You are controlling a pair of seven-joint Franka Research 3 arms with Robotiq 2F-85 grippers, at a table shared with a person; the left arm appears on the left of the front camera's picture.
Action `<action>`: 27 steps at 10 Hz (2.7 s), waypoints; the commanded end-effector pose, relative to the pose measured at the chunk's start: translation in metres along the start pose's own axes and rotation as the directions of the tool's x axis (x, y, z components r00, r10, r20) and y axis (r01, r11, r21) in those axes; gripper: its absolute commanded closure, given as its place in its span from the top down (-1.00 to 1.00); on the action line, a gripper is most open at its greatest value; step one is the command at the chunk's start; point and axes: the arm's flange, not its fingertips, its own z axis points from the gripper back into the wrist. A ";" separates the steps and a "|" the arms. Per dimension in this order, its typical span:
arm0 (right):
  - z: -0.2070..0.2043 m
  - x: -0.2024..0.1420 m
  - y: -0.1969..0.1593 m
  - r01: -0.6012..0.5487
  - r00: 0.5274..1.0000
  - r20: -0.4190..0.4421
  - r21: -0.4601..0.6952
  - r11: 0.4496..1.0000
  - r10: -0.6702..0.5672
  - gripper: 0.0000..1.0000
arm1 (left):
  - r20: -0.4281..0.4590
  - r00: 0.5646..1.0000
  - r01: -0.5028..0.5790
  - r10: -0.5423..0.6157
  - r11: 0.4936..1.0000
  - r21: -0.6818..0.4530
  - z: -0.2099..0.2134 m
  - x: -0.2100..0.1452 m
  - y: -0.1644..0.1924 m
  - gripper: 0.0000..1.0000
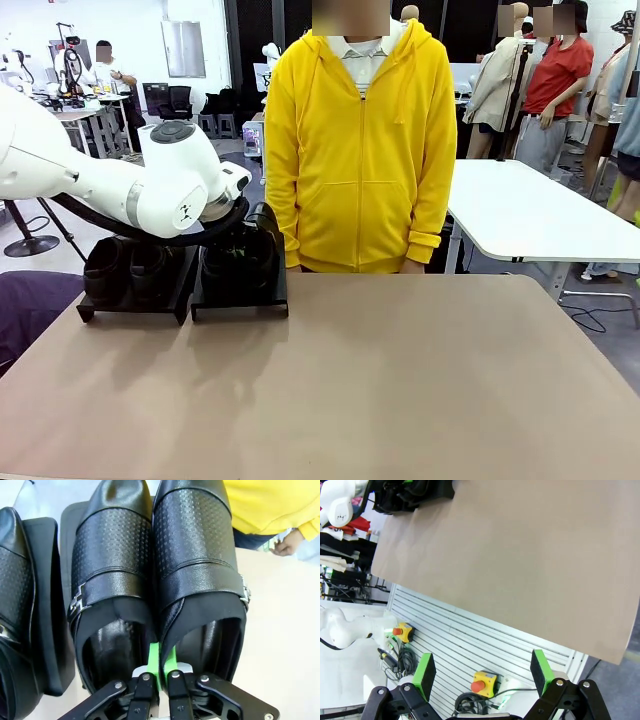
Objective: Organize the shoes by placing them on the stand.
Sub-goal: Place the Shoe from the middle of the table onto the Shoes Stand.
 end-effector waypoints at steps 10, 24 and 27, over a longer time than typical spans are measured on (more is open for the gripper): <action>0.005 0.000 -0.002 -0.023 1.000 -0.007 -0.003 1.000 0.023 1.00 | -0.025 0.998 0.057 -0.057 0.998 -0.027 0.069 0.009 -0.025 1.00; 0.005 0.000 -0.002 -0.023 1.000 -0.007 -0.003 1.000 0.023 1.00 | -0.501 0.850 -0.298 0.163 0.933 -0.201 0.318 -0.214 0.175 1.00; 0.005 0.000 -0.002 -0.023 1.000 -0.007 -0.003 1.000 0.023 1.00 | -0.501 0.850 -0.298 0.163 0.933 -0.201 0.318 -0.214 0.175 1.00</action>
